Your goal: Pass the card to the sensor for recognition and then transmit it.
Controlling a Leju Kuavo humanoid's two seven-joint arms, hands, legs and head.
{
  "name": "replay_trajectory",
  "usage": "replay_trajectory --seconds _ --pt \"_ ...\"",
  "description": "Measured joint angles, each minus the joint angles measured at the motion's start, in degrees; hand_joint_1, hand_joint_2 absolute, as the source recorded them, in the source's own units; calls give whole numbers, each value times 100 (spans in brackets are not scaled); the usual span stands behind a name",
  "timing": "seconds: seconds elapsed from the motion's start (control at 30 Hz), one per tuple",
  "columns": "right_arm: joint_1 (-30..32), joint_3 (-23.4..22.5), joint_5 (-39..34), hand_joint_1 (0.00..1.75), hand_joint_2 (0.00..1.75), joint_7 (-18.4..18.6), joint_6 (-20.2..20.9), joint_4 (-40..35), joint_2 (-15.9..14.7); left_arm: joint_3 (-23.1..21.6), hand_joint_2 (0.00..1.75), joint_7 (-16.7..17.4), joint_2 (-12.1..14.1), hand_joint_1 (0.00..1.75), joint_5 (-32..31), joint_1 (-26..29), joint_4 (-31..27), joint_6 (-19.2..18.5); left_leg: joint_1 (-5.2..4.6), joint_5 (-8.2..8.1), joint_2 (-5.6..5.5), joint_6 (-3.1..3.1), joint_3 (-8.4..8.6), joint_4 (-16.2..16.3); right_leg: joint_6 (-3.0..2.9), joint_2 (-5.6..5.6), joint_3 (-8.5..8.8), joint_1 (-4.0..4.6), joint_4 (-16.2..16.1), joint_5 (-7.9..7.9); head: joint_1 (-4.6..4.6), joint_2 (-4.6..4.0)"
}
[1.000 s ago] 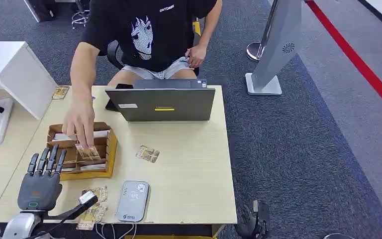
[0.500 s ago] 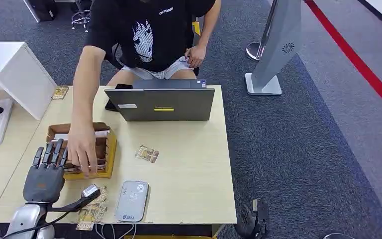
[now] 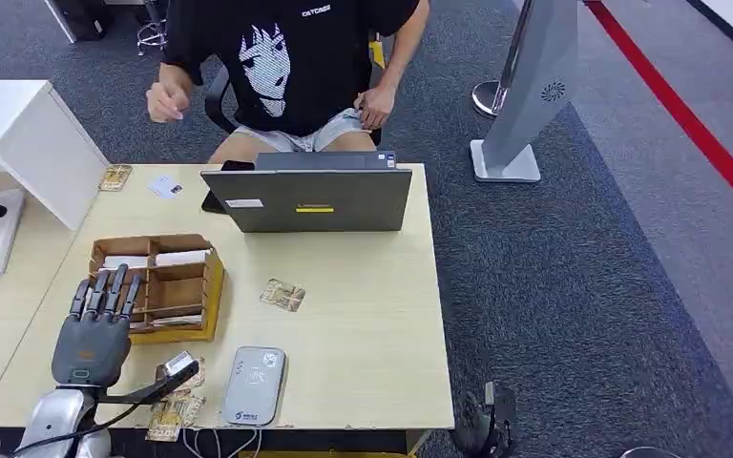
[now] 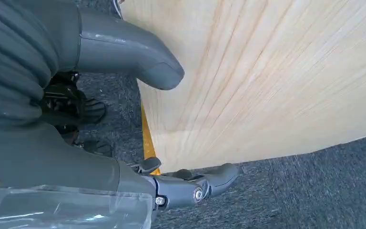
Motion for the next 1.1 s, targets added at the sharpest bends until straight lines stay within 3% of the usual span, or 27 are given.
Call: replay_trajectory --seconds 0.47,0.73,0.93,1.1 --pt "1 0 -15 0 175 -33 -28 0 0 -26 175 -216 -2 175 533 52 -7 -55 0 0 -1 0 0 0 0 0 0 0 0 0 0 0" --pt "1 0 -35 0 175 -31 -76 0 0 -37 175 -859 -177 175 1410 130 -672 -389 -1 0 -1 0 0 0 0 -2 0 0 0 0 2 0" --pt "-1 2 -31 0 175 -15 -81 0 0 -131 175 -903 -337 175 1397 146 -1363 -524 -2 0 -1 0 0 1 1 -3 0 0 0 0 2 0" --pt "-17 33 15 0 175 28 -85 -2 0 -317 175 -597 -374 175 1043 -112 -1696 -675 -1 3 -2 0 0 1 -6 -2 0 0 0 6 0 0"
